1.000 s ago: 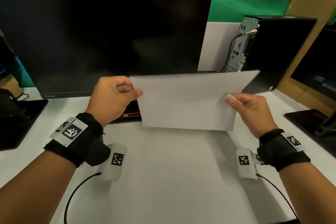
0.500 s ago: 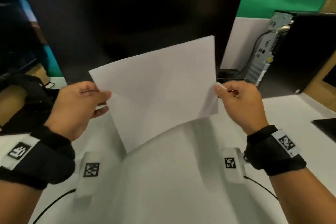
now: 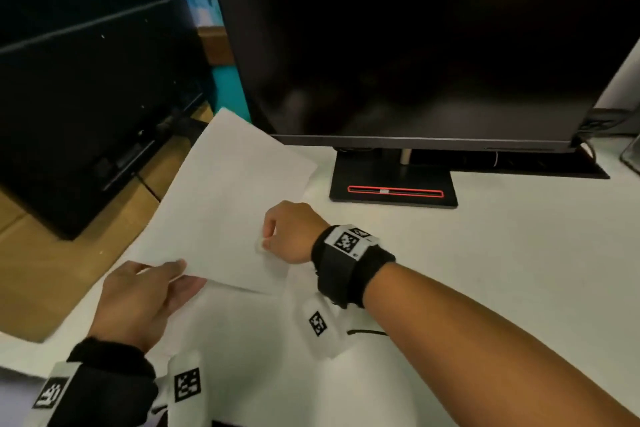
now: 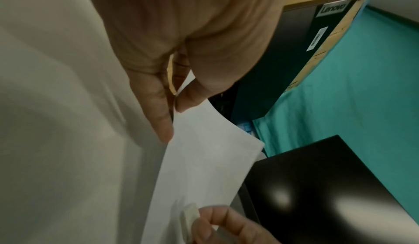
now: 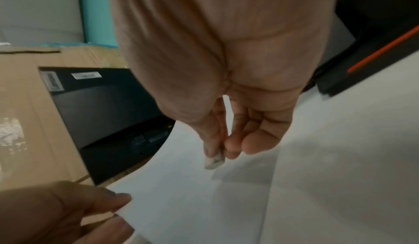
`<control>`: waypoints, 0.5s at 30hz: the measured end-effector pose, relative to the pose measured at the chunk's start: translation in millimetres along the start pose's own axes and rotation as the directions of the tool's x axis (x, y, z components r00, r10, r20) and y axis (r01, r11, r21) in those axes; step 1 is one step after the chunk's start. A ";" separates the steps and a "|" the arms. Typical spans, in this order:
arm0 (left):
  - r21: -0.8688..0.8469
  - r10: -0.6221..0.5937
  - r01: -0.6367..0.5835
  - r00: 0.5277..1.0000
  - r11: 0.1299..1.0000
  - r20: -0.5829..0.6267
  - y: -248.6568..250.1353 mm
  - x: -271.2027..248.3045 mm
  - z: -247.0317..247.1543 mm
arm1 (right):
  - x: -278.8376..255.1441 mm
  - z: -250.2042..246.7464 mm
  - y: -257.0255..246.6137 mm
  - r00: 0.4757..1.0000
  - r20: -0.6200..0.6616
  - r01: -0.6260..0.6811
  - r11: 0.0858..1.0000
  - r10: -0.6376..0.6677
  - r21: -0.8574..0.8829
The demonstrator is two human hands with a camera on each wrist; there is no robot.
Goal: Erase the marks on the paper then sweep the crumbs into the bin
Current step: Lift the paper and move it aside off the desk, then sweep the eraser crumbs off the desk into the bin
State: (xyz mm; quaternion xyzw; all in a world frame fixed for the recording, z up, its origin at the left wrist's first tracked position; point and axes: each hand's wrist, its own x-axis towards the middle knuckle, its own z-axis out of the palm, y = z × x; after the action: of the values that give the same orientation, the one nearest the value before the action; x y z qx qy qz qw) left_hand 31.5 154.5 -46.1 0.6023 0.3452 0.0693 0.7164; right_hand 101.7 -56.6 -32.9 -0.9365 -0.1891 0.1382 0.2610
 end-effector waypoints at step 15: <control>0.867 0.139 -0.485 0.872 0.112 0.470 -9.5 -64.0 63.9 | -120.4 -61.3 53.2 0.978 -0.209 0.019 0.993 0.005 0.114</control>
State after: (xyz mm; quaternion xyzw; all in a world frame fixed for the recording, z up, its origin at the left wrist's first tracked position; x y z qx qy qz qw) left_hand 17.3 66.9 -26.1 0.9768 0.0701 -0.0973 0.1773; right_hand 31.4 -176.8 8.2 -0.9285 -0.1555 0.0487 0.3337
